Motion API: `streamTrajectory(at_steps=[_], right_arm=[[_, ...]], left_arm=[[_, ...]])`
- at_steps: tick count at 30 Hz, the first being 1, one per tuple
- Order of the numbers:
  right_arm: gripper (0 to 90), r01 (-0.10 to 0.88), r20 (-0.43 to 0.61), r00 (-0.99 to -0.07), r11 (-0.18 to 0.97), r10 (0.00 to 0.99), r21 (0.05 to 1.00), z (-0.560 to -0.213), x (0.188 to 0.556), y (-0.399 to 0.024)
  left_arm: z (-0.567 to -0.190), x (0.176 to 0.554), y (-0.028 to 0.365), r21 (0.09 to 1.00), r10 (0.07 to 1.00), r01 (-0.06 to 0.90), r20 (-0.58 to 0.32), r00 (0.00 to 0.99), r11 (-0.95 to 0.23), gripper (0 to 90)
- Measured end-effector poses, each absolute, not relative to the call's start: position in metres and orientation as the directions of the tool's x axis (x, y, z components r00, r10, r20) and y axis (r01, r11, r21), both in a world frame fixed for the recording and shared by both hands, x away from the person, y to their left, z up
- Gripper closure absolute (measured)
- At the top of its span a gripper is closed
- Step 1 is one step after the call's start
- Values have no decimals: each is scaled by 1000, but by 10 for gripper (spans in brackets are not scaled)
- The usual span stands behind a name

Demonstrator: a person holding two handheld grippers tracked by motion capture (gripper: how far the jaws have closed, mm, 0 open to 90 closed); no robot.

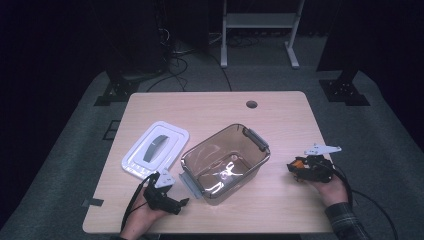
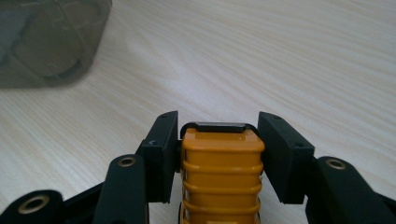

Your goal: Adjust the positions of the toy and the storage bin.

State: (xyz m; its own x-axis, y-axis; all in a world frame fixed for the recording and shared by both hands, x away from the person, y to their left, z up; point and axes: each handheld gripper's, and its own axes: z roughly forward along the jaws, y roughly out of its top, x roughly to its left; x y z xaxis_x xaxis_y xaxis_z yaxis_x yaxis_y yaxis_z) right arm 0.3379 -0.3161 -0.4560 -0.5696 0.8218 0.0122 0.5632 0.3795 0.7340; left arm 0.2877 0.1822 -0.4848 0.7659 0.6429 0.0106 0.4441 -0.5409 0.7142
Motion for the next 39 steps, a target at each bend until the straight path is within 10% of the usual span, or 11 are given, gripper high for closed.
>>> streamTrajectory(at_steps=[39], right_arm=[[491, 430, 1, -614, 333, 790, 839, -403, 324, -310]], left_arm=[[-485, 288, 182, 715, 643, 444, 11, 766, -541, 0]])
